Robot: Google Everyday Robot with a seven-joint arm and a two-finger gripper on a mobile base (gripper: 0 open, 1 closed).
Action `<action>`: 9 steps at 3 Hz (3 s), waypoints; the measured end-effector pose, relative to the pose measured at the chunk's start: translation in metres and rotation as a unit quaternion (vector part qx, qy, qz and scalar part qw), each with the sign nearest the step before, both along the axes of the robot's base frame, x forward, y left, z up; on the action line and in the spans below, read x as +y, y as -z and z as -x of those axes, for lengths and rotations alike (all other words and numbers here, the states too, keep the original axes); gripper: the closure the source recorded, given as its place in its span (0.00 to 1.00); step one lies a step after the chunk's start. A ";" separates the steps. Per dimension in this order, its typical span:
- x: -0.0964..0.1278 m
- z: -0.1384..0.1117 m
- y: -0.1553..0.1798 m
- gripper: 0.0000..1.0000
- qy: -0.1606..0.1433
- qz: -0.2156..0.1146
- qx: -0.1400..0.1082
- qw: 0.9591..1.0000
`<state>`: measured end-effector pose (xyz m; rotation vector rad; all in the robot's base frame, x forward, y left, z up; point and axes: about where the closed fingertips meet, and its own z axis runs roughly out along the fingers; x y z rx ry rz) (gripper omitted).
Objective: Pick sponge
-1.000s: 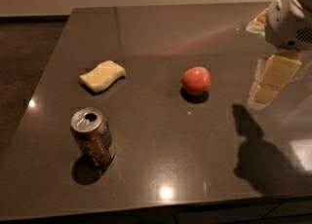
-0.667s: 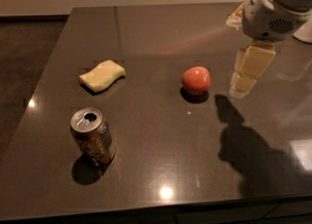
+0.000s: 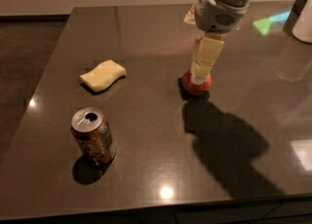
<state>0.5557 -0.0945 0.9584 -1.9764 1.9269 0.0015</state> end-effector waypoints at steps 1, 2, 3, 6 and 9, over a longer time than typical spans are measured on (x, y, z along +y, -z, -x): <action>0.037 -0.026 0.015 0.00 -0.027 -0.012 0.013 0.999; 0.074 -0.046 0.035 0.00 -0.045 -0.024 0.029 0.998; 0.105 -0.063 0.054 0.00 -0.049 -0.028 0.041 0.998; 0.172 -0.084 0.097 0.00 -0.060 -0.030 0.074 0.995; 0.205 -0.076 0.122 0.17 -0.074 -0.025 0.097 0.992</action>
Offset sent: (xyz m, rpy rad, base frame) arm 0.0664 0.1177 -0.0574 0.0760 0.1026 0.1281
